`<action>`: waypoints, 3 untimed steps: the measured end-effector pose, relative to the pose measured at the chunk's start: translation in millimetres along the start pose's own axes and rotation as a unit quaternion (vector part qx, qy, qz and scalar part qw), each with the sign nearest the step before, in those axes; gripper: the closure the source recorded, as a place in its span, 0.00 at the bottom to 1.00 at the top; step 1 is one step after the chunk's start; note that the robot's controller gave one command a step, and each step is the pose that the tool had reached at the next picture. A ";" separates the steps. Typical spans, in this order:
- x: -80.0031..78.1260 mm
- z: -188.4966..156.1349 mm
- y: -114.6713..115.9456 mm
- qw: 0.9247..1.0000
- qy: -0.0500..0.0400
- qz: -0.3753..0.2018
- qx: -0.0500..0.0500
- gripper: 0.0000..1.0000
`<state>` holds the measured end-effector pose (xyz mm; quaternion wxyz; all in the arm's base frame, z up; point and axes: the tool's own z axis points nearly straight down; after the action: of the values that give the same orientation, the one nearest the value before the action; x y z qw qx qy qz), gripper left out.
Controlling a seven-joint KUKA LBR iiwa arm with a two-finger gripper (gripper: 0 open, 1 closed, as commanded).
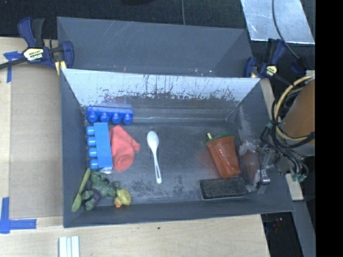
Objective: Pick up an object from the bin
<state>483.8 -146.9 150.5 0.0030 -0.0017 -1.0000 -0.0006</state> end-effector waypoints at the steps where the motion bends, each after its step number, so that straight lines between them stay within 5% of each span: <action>1: -1.9 -4.5 0.8 1.000 -0.004 -0.002 0.001 0.00; 2: -5.1 81.2 38.7 0.999 -0.005 -0.032 0.001 0.00; 3: -6.3 10.2 38.1 0.999 -0.014 0.050 0.004 0.00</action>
Offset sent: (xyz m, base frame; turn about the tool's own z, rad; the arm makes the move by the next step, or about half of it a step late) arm 0.0028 0.0378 -0.0805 -0.0632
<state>490.2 -108.8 140.3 -0.0114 -0.0520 -0.9986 0.0031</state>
